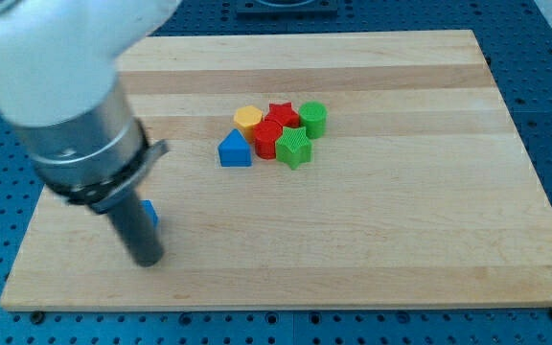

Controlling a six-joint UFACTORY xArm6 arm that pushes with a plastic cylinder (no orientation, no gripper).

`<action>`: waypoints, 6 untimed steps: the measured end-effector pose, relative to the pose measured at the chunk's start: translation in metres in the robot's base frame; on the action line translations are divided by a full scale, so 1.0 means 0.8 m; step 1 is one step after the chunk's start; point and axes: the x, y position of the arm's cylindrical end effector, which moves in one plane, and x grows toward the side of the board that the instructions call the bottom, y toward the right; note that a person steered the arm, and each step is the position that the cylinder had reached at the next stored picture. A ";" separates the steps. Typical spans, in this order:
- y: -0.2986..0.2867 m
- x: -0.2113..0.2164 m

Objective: Move the yellow heart into the green star

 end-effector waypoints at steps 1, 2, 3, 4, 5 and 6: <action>-0.111 0.005; -0.162 -0.004; -0.162 -0.055; -0.139 -0.104; -0.077 -0.111; -0.041 -0.111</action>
